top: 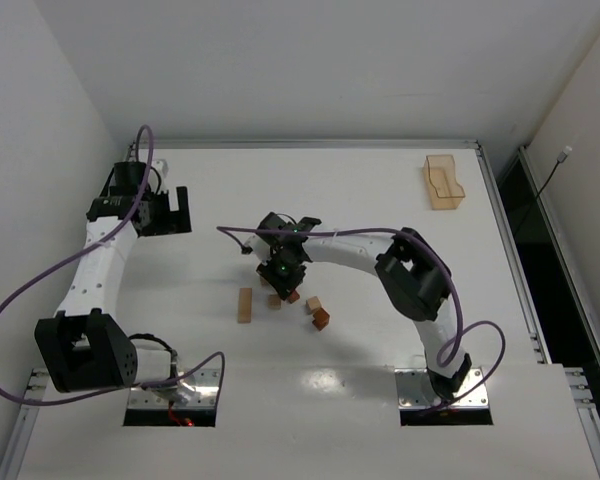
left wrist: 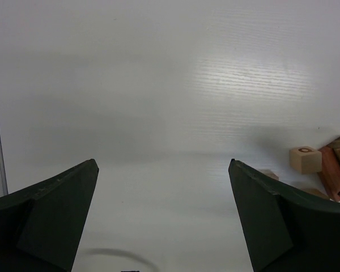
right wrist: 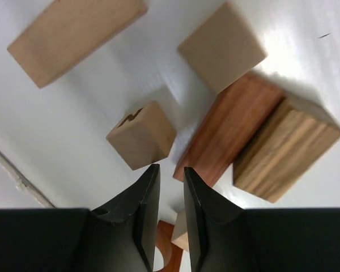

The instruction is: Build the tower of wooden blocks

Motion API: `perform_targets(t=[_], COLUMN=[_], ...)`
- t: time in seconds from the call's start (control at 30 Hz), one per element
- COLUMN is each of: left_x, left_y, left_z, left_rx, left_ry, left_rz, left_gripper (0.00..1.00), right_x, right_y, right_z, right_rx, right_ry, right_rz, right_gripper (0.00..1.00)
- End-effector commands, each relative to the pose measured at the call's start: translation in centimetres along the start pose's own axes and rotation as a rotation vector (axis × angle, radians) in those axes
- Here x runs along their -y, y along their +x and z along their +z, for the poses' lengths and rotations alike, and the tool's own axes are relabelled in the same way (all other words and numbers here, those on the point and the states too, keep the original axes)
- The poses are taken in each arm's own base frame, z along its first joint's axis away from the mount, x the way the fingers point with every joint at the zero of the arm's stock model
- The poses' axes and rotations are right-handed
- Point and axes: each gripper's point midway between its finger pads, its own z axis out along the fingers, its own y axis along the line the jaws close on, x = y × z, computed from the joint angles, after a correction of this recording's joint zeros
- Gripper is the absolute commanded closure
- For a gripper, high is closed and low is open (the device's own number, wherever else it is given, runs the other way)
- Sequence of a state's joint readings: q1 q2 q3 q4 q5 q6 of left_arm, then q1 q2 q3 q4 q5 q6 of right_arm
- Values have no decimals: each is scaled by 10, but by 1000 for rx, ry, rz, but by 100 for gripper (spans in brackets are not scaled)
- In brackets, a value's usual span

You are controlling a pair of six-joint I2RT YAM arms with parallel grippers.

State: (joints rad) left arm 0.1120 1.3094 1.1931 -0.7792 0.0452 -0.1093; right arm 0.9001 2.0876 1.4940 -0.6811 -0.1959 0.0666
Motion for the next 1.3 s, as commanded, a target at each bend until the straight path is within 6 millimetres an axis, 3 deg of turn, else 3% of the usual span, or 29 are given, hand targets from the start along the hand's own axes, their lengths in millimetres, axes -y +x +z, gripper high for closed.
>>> perform_targets(t=[0.0, 0.1, 0.23, 0.5, 0.7, 0.93, 1.1, 1.27], left_x=[-6, -5, -3, 0, 0, 0, 0, 2], left_y=[1, 4, 5, -4, -5, -3, 1, 4], left_z=[-8, -8, -6, 1, 4, 4, 6, 7], left_rx=[22, 21, 22, 20, 11, 2, -8, -17], left_ry=[-5, 6, 16, 35, 35, 35, 34, 43], left_rz=[-5, 4, 4, -5, -6, -16, -16, -17], left_gripper=[1, 1, 1, 1, 1, 1, 1, 1], right_x=[4, 8, 28, 53, 52, 21, 16, 28], right_y=[-24, -23, -23, -12, -17, -23, -27, -20], right_z=[-7, -11, -16, -9, -8, -3, -4, 7], right_rx=[58, 53, 55, 18, 31, 28, 37, 4], right_ry=[-8, -26, 26, 73, 64, -6, -18, 41], right_rz=[25, 45, 76, 101, 98, 70, 68, 75], right_gripper=[80, 75, 63, 55, 52, 50, 49, 46])
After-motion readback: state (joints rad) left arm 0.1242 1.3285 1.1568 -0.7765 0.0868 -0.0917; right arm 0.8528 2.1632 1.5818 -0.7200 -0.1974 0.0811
